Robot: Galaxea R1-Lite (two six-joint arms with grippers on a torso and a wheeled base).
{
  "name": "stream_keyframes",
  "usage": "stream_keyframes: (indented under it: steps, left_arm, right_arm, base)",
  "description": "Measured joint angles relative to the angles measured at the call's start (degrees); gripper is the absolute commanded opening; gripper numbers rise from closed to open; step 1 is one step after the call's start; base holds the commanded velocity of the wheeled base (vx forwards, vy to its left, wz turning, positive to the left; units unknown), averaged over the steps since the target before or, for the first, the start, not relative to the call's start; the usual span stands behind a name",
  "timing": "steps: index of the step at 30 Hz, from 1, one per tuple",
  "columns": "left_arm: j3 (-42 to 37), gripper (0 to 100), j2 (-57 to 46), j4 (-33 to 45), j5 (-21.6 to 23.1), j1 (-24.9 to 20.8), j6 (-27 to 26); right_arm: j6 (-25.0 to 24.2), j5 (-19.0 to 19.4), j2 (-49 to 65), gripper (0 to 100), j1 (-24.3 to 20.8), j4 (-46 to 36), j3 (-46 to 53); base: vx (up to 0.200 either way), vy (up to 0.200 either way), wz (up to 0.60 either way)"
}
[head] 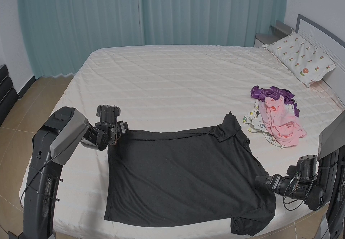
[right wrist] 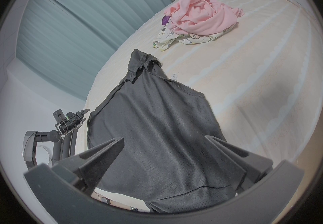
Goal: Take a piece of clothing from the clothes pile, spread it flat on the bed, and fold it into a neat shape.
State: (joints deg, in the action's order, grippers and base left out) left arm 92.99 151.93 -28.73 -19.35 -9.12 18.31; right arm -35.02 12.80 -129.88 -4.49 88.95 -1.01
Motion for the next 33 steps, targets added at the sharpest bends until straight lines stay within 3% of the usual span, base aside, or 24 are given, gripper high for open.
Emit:
stream_keyframes:
  steps: [4, 10, 17, 23, 33]
  left_arm:
    - [3.8, 100, 1.4, 2.2, 0.0, 1.4, 2.2]
    - [4.4, 100, 0.4, 9.2, 2.6, 2.5, 12.1]
    - [-5.1, 100, -6.5, 11.1, 11.0, 3.1, 19.3]
    - [-17.5, 100, -12.1, 4.2, 13.9, 3.4, 21.4]
    - [-36.5, 100, -18.5, -9.9, 16.2, 2.4, 23.7]
  right_arm:
    - [-0.1, 0.0, -0.1, 100, 0.0, 0.0, 0.0]
    - [-2.0, 0.0, 0.5, 100, 0.0, 0.0, -0.1]
    - [-6.1, -0.8, 2.0, 100, -0.1, 0.0, -4.3]
    - [-7.4, -3.9, 2.9, 100, -1.5, -4.0, -12.7]
    - [-14.4, -12.5, 2.3, 100, -6.3, -26.9, -37.2]
  base:
    - [0.0, 0.0, 0.0]
    - [0.0, 0.0, 0.0]
    - [0.0, 0.0, 0.0]
    - [0.0, 0.0, 0.0]
    - [0.0, 0.0, 0.0]
